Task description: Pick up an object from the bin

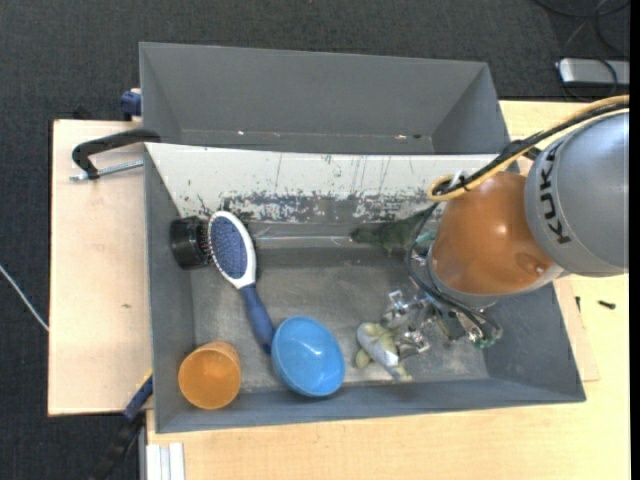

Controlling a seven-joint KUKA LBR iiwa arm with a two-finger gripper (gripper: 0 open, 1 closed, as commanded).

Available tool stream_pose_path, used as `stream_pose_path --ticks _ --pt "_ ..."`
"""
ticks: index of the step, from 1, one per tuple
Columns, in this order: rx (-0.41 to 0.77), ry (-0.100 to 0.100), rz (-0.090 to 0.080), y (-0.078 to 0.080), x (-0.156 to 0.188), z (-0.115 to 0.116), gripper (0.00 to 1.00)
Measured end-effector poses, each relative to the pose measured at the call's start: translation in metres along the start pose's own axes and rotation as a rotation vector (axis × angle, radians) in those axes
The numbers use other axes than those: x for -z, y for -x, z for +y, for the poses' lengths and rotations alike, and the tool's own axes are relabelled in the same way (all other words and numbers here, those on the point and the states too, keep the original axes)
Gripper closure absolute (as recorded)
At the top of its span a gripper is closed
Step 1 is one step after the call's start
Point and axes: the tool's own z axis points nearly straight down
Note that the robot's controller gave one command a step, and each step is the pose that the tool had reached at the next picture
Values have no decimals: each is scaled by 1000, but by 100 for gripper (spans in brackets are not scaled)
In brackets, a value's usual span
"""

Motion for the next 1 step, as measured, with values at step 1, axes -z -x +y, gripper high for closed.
stream_pose_path --ticks 1 --pt "290 -4 -1 -3 193 -32 100"
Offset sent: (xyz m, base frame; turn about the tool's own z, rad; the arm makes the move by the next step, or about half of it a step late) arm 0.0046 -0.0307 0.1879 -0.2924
